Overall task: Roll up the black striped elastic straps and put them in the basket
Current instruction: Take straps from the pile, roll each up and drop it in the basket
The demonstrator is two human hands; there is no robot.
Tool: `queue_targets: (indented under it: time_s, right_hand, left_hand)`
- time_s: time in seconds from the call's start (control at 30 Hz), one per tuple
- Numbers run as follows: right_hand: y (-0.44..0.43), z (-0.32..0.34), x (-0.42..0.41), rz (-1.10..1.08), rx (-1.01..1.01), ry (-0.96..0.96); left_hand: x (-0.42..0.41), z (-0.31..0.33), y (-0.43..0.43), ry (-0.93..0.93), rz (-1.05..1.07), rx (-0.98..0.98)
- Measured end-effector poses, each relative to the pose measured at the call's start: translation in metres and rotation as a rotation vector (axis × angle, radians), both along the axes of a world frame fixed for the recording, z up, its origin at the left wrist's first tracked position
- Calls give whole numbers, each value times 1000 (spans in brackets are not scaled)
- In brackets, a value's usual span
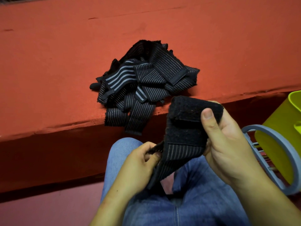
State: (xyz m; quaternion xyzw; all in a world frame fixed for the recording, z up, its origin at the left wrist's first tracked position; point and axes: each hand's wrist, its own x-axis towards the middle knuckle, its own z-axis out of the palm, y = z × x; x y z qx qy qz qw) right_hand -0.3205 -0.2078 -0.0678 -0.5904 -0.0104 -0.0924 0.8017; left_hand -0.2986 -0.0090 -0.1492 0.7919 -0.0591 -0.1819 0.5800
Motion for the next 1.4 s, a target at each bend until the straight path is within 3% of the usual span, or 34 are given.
queue_targets:
  time_s: [0.23, 0.53, 0.7, 0.83, 0.93, 1.03, 1.13, 1.4]
  right_hand:
    - [4, -3, -3, -29, -22, 8]
    - [5, -3, -3, 4, -19, 22]
    - [3, -6, 0, -17, -45, 4]
    - [2, -7, 1, -23, -80, 13]
    - [2, -8, 1, -36, -109, 25]
    - [2, -9, 1, -20, -146, 38]
    - [5, -6, 0, -1, -167, 39]
    - [7, -8, -2, 47, -209, 17]
  left_hand:
    - [2, 2, -3, -29, 165, 6]
    - [6, 10, -11, 203, 242, -261]
    - [6, 12, -6, 222, 236, -151]
    - [5, 14, 0, 135, 229, 1]
    - [3, 29, -7, 6, 331, -186]
    - [-5, 44, -12, -109, 247, -348]
    - [-15, 59, -18, -208, 99, -333]
    - [-21, 72, -27, -315, 45, -236]
